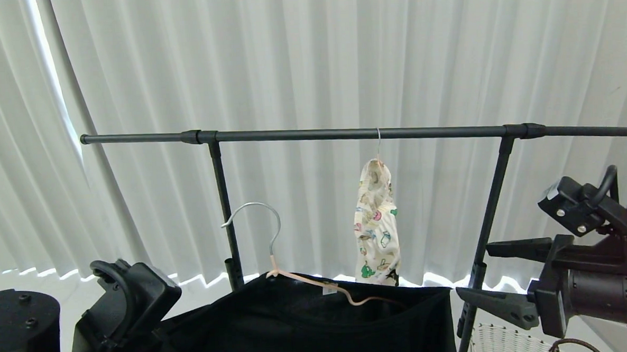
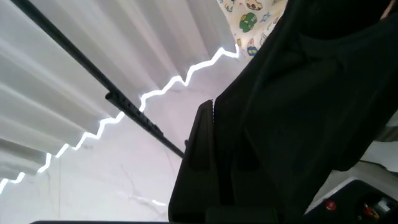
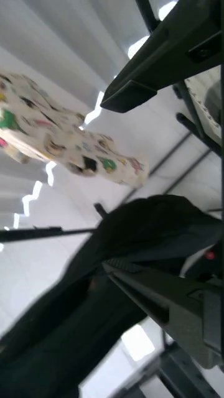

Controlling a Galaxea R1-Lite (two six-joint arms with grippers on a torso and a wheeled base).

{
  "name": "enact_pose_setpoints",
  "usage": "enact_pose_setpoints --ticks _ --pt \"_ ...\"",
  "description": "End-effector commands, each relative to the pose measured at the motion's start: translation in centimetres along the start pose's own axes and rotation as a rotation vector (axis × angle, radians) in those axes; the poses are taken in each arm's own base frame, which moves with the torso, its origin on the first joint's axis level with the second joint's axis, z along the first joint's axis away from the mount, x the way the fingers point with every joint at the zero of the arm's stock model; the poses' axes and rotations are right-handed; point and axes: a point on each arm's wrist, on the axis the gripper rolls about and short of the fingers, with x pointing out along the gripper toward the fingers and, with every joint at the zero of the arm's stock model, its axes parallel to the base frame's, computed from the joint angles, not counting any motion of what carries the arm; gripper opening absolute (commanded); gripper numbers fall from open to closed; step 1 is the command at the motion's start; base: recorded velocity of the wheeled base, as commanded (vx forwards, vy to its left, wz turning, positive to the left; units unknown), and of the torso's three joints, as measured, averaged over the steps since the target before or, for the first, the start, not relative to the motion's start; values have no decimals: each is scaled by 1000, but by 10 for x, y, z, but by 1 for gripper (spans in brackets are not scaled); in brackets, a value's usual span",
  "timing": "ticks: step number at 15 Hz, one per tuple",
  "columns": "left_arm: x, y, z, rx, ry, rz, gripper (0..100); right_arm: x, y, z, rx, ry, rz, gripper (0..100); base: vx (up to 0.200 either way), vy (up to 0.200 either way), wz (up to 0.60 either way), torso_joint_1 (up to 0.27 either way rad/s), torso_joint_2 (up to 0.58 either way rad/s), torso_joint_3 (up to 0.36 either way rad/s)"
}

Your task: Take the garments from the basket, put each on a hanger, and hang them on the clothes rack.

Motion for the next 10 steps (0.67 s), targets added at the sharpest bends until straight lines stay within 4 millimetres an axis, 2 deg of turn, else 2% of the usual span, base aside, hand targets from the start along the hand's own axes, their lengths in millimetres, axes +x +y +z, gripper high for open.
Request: enact_pose_setpoints --ticks 1,3,6,10 --pt "2 7 -3 -12 21 47 0 -6 -1 1 4 -8 3 100 0 0 0 0 0 0" --pt "4 20 -10 8 72 137 0 -11 -2 -5 18 30 1 100 0 0 0 0 0 0" --pt "4 27 -12 -10 89 176 0 -13 -8 -11 -29 52 -21 100 0 0 0 0 0 0" --pt "-1 12 -1 15 -12 42 0 -11 1 -6 -128 37 86 100 0 0 0 0 0 0"
